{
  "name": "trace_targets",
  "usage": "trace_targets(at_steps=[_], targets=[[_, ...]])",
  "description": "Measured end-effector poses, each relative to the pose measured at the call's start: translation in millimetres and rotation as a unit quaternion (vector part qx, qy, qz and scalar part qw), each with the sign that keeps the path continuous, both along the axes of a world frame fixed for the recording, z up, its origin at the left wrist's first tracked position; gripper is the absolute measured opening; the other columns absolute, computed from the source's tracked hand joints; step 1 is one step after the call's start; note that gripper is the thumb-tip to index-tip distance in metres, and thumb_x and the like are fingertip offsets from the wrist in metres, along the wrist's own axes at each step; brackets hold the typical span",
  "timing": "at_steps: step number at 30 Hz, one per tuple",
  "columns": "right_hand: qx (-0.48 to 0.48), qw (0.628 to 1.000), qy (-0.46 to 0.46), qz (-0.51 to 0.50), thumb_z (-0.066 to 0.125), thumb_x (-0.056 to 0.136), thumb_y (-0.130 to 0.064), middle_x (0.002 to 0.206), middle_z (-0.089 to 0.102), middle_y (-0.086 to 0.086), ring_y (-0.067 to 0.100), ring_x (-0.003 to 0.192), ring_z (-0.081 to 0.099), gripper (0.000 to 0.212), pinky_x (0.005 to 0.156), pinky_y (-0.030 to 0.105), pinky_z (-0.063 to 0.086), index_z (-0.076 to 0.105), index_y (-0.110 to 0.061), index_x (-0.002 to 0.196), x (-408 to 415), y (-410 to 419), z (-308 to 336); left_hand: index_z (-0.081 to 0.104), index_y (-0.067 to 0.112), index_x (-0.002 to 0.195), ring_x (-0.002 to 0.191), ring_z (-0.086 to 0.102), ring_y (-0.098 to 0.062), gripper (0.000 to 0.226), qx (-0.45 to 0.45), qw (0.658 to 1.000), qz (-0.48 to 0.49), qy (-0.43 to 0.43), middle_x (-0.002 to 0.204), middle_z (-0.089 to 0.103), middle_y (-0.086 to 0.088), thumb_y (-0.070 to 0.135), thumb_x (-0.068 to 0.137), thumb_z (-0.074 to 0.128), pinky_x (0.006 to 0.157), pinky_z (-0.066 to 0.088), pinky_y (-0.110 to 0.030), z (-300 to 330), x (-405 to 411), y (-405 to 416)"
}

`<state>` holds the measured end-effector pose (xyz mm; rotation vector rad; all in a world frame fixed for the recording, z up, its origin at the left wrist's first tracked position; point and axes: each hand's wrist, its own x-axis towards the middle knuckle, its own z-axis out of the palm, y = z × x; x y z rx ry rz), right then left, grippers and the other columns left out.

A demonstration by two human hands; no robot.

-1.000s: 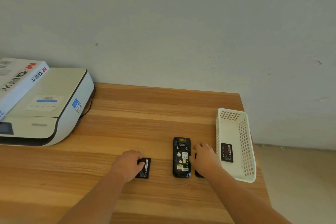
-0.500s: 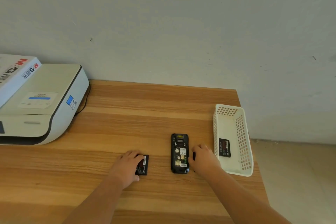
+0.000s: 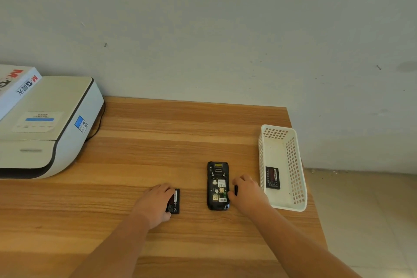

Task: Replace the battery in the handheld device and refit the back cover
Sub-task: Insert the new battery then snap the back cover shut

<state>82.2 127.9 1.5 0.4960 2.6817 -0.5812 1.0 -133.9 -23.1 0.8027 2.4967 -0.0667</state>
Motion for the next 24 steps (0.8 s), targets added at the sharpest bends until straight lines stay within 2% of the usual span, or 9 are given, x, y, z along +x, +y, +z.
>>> trace_targets(at_steps=[6,9,15,24], targets=[[-0.008,1.000,0.017,0.001,0.045,0.099,-0.033,0.129,0.050,0.001,0.018,0.119,0.046,0.033,0.097,0.030,0.044,0.054,-0.017,0.126,0,3,6,0.038,0.023,0.146,0.131,0.039,-0.015,0.070,0.086,0.996,0.006,0.001,0.147,0.039,0.005,0.043,0.085,0.065,0.113,0.031,-0.032,17,-12,20],[-0.038,0.999,0.027,-0.026,0.050,0.096,-0.034,0.128,0.050,0.004,0.021,0.114,0.051,0.033,0.094,0.035,0.047,0.054,-0.016,0.124,1,5,6,0.039,0.024,0.145,0.131,0.039,-0.015,0.070,0.115,0.993,0.004,0.009,0.145,0.040,0.006,0.043,0.084,0.066,0.113,0.033,-0.032,26,-15,38],[-0.061,0.998,0.022,-0.014,0.051,0.097,-0.033,0.134,0.047,0.001,0.017,0.117,0.050,0.038,0.097,0.030,0.046,0.052,-0.018,0.131,3,7,3,0.041,0.025,0.144,0.126,0.041,-0.013,0.069,0.120,0.992,-0.023,-0.015,0.139,0.043,0.008,0.043,0.082,0.068,0.108,0.038,-0.031,27,-13,70],[-0.089,0.995,0.033,-0.002,0.053,0.095,-0.031,0.126,0.051,0.000,0.016,0.111,0.053,0.030,0.090,0.027,0.044,0.056,-0.018,0.123,7,9,-6,0.047,0.023,0.141,0.123,0.044,-0.014,0.067,0.119,0.990,-0.062,-0.050,0.135,0.046,0.009,0.043,0.080,0.067,0.104,0.043,-0.032,15,-3,112]])
